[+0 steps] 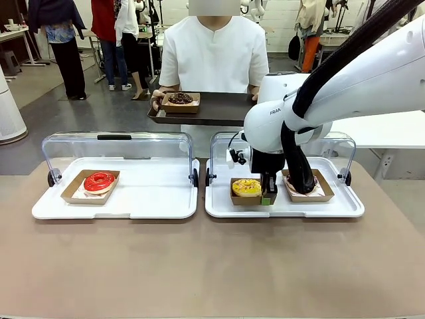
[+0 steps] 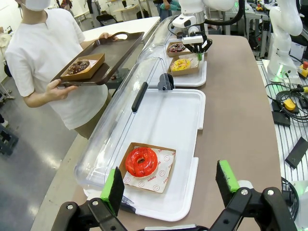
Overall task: Provide the desired donut to the person.
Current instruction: Pick up and lift the Paper togo box containing the Donut pointed at by the person.
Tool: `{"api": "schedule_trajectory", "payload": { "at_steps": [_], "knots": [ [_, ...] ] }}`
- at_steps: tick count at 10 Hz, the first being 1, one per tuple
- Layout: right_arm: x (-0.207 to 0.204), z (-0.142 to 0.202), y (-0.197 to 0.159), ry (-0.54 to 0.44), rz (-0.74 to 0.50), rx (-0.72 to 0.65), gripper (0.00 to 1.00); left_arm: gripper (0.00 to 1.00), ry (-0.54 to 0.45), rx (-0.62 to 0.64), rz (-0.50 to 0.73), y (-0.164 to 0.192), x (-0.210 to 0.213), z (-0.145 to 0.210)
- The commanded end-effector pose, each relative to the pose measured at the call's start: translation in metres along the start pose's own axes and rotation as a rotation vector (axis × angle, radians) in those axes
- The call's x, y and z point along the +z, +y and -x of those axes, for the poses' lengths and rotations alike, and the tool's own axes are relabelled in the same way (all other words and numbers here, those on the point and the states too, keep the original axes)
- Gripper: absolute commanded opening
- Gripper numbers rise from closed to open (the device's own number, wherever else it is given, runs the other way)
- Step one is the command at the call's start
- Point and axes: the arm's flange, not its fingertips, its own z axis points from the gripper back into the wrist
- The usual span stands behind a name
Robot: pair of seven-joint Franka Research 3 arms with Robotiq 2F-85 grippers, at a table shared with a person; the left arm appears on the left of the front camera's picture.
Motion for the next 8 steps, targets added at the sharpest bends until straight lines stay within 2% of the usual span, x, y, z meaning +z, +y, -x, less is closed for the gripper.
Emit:
{"api": "schedule_trajectory", "payload": {
  "at_steps": [1, 4, 8],
  "knots": [
    [0.011, -0.005, 0.017, 0.002, -0.002, -0.006, 0.0, 1.0, 0.0, -0.003, 0.0, -0.001, 0.002, -0.001],
    [0.052, -0.019, 0.059, -0.01, -0.006, -0.011, 0.0, 1.0, 0.0, -0.003, 0.0, -0.001, 0.002, -0.001],
    [0.131, -0.032, 0.115, -0.018, -0.014, -0.015, 0.0, 1.0, 0.0, -0.003, 0.0, -0.001, 0.002, -0.001]
  ]
}}
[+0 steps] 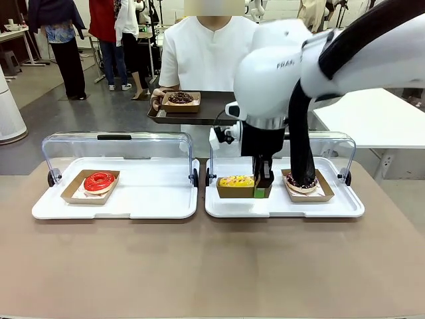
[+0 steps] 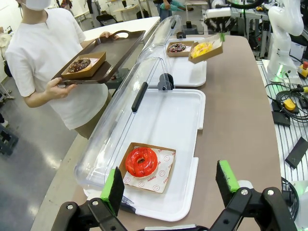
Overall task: Provide the desired donut to the person.
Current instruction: Pick up and lift the Paper togo box containing the Donut pointed at by the person.
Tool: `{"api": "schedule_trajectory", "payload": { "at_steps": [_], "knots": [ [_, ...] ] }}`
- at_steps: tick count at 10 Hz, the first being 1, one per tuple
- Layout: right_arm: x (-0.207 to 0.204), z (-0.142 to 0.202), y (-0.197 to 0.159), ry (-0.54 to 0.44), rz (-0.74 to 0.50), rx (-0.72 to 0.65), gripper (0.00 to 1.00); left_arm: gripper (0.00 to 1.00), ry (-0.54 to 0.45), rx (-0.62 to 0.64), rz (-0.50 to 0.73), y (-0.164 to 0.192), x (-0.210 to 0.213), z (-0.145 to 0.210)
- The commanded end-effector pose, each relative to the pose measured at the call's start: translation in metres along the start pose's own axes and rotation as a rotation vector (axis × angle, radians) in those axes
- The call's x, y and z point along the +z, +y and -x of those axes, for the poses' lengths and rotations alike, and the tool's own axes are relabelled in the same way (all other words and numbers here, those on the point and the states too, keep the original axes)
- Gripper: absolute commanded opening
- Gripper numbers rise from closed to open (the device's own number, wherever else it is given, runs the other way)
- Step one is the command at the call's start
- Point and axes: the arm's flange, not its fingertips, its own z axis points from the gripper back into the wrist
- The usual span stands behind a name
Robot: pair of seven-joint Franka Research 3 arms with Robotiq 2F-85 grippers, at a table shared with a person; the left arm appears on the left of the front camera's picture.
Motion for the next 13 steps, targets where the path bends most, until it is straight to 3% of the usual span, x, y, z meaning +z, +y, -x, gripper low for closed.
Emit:
{"api": "schedule_trajectory", "payload": {
  "at_steps": [1, 4, 6, 9, 10, 13],
  "knots": [
    [0.037, 0.002, 0.015, 0.002, 0.004, -0.015, 0.0, 1.0, 0.0, -0.003, -0.001, -0.001, 0.002, -0.001],
    [0.111, -0.004, 0.028, 0.061, 0.021, -0.004, 0.0, 1.0, 0.0, -0.003, -0.001, -0.001, 0.002, -0.001],
    [0.139, -0.004, 0.021, 0.089, 0.043, 0.018, 0.0, 1.0, 0.0, -0.003, -0.001, -0.001, 0.002, -0.001],
    [0.145, 0.001, 0.005, 0.078, 0.045, 0.043, 0.0, 1.0, 0.0, -0.003, -0.001, -0.001, 0.002, -0.001],
    [0.146, 0.001, 0.02, 0.069, 0.048, 0.023, 0.0, 1.0, 0.0, -0.003, -0.001, -0.001, 0.002, -0.001],
    [0.146, 0.001, 0.02, 0.069, 0.048, 0.023, 0.0, 1.0, 0.0, -0.003, -0.001, -0.001, 0.002, -0.001]
  ]
}}
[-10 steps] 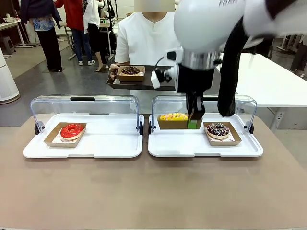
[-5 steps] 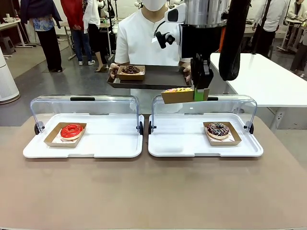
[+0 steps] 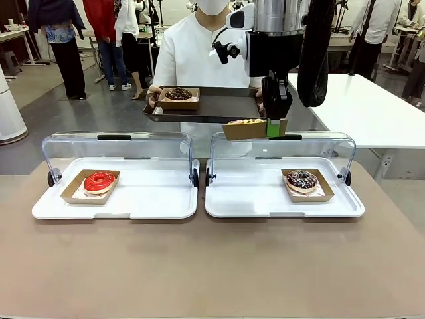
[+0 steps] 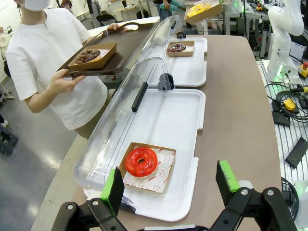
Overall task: Provide the desired donut to the person.
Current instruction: Pick up and lift the Paper togo box containing the Donut pointed at by the person, then place the picked Paper togo box onto the Handle tray extended by the person.
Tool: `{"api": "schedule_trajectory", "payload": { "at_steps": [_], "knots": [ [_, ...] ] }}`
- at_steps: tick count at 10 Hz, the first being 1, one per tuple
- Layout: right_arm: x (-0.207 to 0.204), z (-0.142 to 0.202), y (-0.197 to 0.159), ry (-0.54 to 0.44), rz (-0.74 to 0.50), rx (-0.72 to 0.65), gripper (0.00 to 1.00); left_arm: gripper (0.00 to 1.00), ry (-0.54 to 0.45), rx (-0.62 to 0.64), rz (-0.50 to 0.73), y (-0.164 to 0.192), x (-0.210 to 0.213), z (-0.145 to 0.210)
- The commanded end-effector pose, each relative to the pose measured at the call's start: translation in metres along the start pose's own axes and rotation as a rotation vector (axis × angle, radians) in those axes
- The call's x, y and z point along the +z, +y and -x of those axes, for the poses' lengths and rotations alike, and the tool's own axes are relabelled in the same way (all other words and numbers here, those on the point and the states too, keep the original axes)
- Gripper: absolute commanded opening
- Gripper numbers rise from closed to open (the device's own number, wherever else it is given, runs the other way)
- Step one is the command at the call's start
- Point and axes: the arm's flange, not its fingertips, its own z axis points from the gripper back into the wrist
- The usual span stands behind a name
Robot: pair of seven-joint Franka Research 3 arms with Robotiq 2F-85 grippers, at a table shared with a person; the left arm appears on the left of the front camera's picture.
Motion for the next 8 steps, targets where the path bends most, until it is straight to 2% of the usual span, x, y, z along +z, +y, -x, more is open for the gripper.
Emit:
{"api": "schedule_trajectory", "payload": {
  "at_steps": [1, 8],
  "knots": [
    [-0.0012, 0.0013, 0.005, 0.002, 0.0, -0.007, 0.0, 1.0, 0.0, -0.003, -0.001, -0.0012, 0.0017, -0.0009],
    [-0.0012, 0.0013, 0.005, 0.002, 0.0, -0.007, 0.0, 1.0, 0.0, -0.003, -0.001, -0.0012, 0.0017, -0.0009]
  ]
}}
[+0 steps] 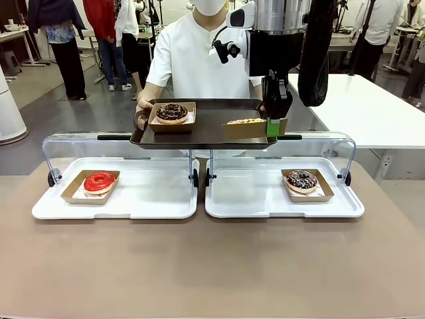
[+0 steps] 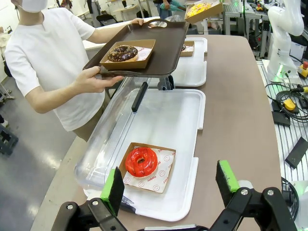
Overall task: Provide the desired donut to the person.
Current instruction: Place the picked Paper togo box onto the Handle tray extended by the person.
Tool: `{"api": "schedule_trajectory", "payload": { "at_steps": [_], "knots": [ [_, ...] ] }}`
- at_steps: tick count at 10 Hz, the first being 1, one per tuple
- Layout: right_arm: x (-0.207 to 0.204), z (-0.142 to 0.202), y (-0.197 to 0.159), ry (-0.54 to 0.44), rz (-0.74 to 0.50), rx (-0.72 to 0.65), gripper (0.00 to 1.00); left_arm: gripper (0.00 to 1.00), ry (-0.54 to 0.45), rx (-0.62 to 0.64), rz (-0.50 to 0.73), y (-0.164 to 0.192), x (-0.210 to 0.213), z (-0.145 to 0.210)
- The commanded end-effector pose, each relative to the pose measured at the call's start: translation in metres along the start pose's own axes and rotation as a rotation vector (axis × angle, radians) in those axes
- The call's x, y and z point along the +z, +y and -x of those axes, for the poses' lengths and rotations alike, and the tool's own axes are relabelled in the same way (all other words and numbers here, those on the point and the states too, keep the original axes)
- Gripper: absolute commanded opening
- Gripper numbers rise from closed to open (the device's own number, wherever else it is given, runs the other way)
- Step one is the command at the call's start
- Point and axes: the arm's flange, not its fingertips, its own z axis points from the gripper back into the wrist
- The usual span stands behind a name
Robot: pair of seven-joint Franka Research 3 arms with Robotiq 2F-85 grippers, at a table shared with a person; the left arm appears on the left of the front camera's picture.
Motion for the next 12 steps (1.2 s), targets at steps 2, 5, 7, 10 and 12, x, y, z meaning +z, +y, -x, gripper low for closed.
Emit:
{"api": "schedule_trajectory", "payload": {
  "at_steps": [2, 5, 7, 10, 12],
  "knots": [
    [-0.002, 0.001, 0.004, 0.002, -0.002, -0.007, 0.0, 1.0, 0.0, -0.003, -0.001, -0.001, 0.002, -0.001],
    [-0.002, 0.001, 0.004, 0.002, -0.002, -0.007, 0.0, 1.0, 0.0, -0.003, -0.001, -0.001, 0.002, -0.001],
    [-0.002, 0.001, 0.004, 0.002, -0.002, -0.007, 0.0, 1.0, 0.0, -0.003, -0.001, -0.001, 0.002, -0.001],
    [0.011, 0.018, -0.025, -0.062, 0.088, -0.003, 0.02, 1.0, 0.0, -0.003, -0.001, -0.001, 0.002, -0.001],
    [0.015, 0.029, -0.061, -0.08, 0.093, 0.012, 0.02, 1.0, 0.0, -0.003, -0.001, -0.001, 0.002, -0.001]
  ]
}}
